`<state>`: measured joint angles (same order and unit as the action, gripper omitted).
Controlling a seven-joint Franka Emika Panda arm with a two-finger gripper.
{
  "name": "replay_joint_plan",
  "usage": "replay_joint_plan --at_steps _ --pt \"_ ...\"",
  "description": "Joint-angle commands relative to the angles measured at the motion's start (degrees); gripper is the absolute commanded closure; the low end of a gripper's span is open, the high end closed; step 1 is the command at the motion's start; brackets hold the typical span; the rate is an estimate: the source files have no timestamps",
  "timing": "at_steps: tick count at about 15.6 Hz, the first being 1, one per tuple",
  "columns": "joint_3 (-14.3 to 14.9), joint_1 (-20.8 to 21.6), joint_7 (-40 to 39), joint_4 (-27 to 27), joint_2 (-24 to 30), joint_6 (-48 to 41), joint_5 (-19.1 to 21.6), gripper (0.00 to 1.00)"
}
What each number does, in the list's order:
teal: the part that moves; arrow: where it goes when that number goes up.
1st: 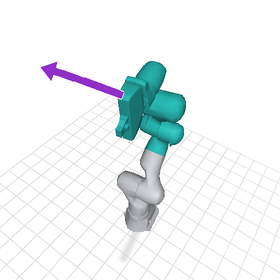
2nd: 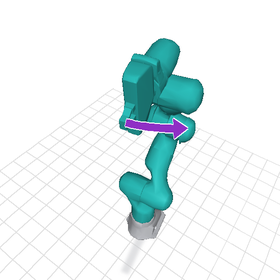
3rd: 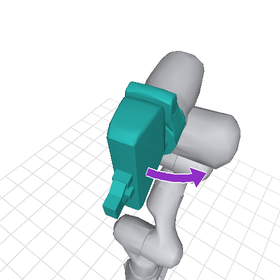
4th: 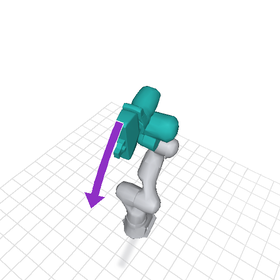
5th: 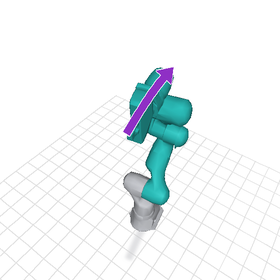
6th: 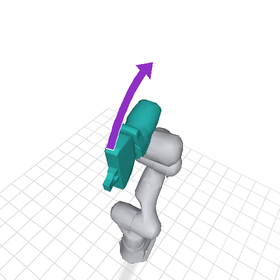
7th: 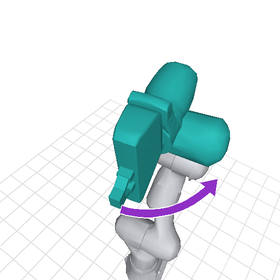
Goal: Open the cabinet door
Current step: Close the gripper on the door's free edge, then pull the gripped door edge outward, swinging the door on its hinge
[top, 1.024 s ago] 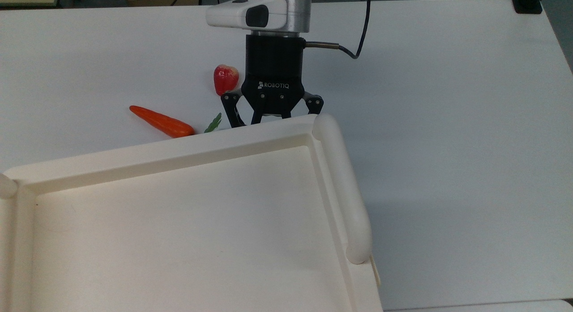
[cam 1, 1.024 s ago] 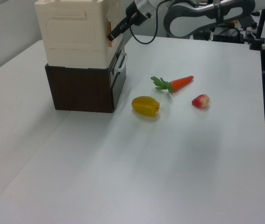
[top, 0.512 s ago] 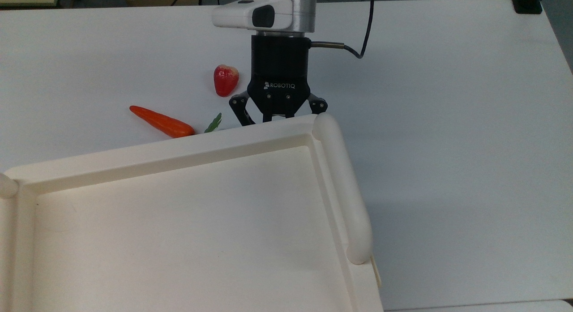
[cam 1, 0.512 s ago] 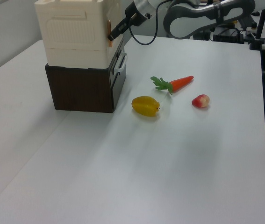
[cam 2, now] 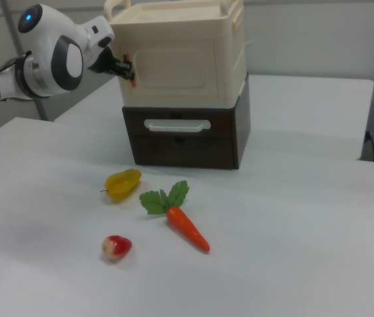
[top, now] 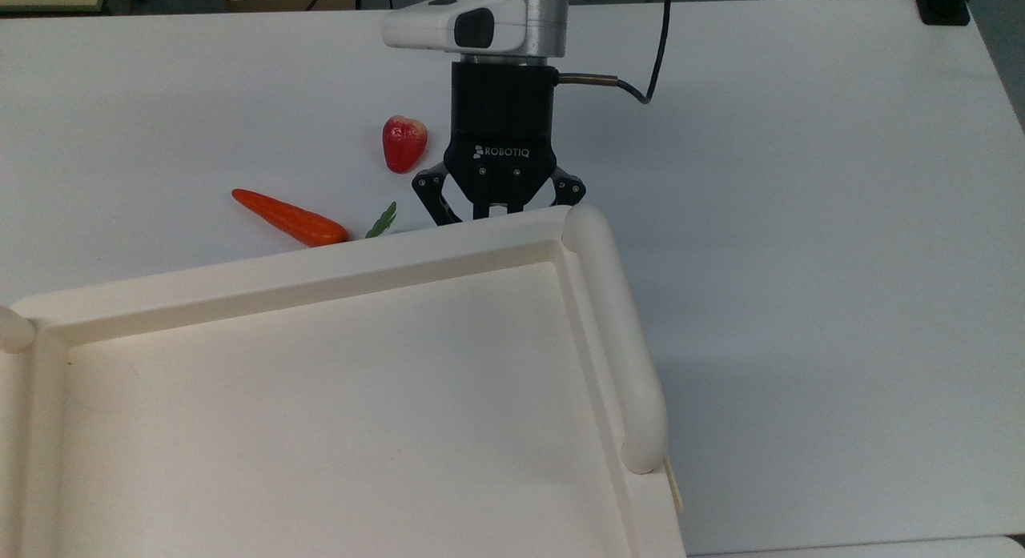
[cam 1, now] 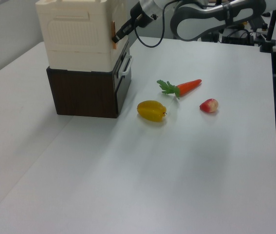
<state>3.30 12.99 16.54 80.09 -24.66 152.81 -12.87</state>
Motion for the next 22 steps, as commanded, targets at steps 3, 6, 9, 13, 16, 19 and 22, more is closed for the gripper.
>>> replay_joint_plan --at_steps 3,6,9,13,16,19,22 --pt "0.74 0.63 1.39 10.43 7.34 1.62 -0.31 1.0" --pt "0.74 0.37 0.96 12.1 7.6 0.57 -0.31 1.0" --pt "0.74 -0.42 0.95 12.37 8.74 -3.38 -0.22 1.0" --pt "0.74 -2.26 0.17 14.04 12.16 -11.55 0.3 0.97" --pt "1.09 -4.02 -6.4 14.22 14.89 -19.53 7.66 0.83" --pt "4.16 -4.64 -12.84 14.04 17.79 -31.48 11.72 0.32" --pt "5.4 -5.6 -12.49 13.95 20.43 -42.38 11.56 0.0"
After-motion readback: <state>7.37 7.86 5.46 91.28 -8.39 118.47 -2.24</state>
